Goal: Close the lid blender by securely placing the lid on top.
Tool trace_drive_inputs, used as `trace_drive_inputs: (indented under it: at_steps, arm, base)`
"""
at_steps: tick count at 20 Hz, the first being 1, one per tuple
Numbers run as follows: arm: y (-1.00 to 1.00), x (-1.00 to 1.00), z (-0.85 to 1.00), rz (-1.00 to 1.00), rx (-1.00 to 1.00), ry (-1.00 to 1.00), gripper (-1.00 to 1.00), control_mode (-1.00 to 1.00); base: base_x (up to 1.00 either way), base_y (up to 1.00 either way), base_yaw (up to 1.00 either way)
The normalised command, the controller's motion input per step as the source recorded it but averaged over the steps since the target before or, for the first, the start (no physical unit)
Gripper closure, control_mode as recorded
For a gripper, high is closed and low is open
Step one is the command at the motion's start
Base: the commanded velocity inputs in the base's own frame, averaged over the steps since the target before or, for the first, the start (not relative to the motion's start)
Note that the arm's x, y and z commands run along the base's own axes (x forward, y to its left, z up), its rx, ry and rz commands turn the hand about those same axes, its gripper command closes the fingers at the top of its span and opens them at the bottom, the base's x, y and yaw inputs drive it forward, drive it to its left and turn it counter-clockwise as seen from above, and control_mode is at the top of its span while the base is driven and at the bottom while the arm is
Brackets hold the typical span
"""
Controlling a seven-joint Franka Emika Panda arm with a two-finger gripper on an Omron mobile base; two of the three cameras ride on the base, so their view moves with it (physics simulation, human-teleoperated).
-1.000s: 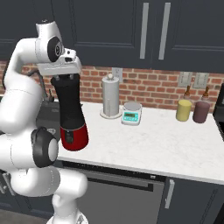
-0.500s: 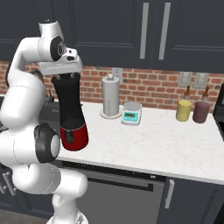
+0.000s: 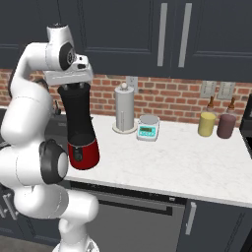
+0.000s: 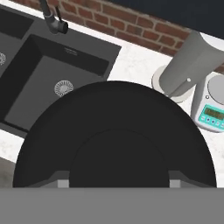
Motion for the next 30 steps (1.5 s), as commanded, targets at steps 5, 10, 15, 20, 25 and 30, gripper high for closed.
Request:
trace_drive_inputs:
  at_steps: [5, 10, 15, 20, 25, 30]
  arm:
    - [-0.04, 0.02, -0.20, 0.04, 0.01, -0.09, -1.00, -1.00]
    - [-0.12, 0.00, -0.09, 0.02, 0.00, -0.11, -1.00, -1.00]
    - [-0.12, 0.00, 0.00, 0.00, 0.00, -0.07, -1.00, -1.00]
    - [-0.07, -0.11, 0.08, 0.00, 0.01, -0.04, -1.00, -1.00]
    - [-0.10, -0.43, 0.21, 0.00, 0.07, -0.01, -1.00, -1.00]
    - [-0.03, -0.41, 0.20, 0.00, 0.10, 0.00, -1.00, -1.00]
  base:
    - [0.00, 0.00, 0.00]
    - [0.00, 0.00, 0.00]
    - [0.00, 0.00, 0.00]
    - [0.00, 0.00, 0.00]
    - [0.00, 0.00, 0.00]
    - [0.00, 0.00, 0.00]
